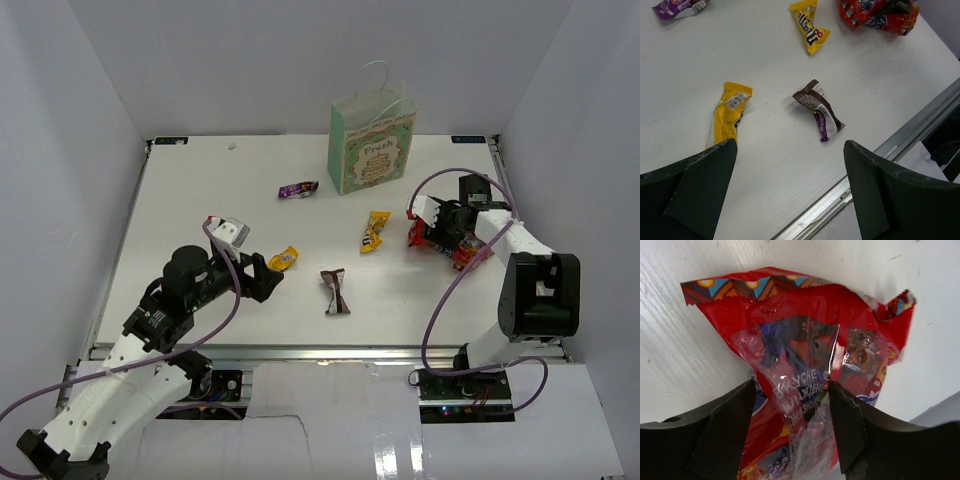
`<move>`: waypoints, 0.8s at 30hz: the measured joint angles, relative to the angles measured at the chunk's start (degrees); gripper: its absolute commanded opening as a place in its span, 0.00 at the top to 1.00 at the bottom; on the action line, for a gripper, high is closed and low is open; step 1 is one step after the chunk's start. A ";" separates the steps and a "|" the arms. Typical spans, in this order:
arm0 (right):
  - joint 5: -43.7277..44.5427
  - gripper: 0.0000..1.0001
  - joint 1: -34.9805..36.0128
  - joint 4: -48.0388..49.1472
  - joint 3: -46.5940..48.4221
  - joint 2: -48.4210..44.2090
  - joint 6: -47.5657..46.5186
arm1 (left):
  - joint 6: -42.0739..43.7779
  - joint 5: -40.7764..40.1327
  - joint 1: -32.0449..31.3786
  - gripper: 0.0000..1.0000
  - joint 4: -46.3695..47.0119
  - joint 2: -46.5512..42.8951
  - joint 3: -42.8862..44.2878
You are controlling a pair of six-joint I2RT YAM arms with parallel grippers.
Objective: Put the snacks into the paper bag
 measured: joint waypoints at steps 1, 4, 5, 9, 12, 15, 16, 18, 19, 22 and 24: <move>0.35 0.41 0.00 0.24 0.00 1.07 -0.02 | -0.02 -0.22 0.00 0.02 0.02 -0.83 -0.02; 1.14 0.62 0.07 1.31 0.00 2.64 -0.07 | -0.07 -0.79 0.00 0.02 0.09 -3.08 -0.20; 1.29 0.70 0.15 1.53 0.00 2.71 -0.20 | -0.07 -0.94 0.00 0.02 0.20 -3.69 -0.37; 2.05 0.92 0.26 2.82 0.13 2.27 0.76 | -0.09 -1.49 0.00 0.02 0.28 -4.63 -1.16; 1.73 0.92 0.07 2.60 -0.11 0.90 1.68 | -0.11 -1.73 0.00 0.02 0.28 -4.42 -1.51; -0.33 0.92 -0.13 1.84 -0.57 -1.66 3.56 | -0.11 -1.77 0.00 0.02 0.26 -4.35 -1.70; -1.57 0.92 -0.15 1.14 -0.66 -2.82 4.46 | -0.11 -1.79 0.00 0.02 0.26 -4.35 -1.73; -4.63 0.92 -0.17 -0.17 -0.66 -5.27 6.82 | -0.11 -1.79 0.00 0.02 0.26 -4.35 -1.73; -6.27 0.92 -0.17 -0.79 -0.63 -6.47 8.07 | -0.11 -1.79 0.00 0.02 0.26 -4.35 -1.73; -12.11 0.92 -0.17 -2.49 -0.11 -10.14 13.03 | -0.11 -1.79 0.00 0.02 0.26 -4.35 -1.75; -16.41 0.92 -0.17 -3.74 1.27 -11.61 17.27 | -0.11 -1.79 0.00 0.02 0.26 -4.33 -1.73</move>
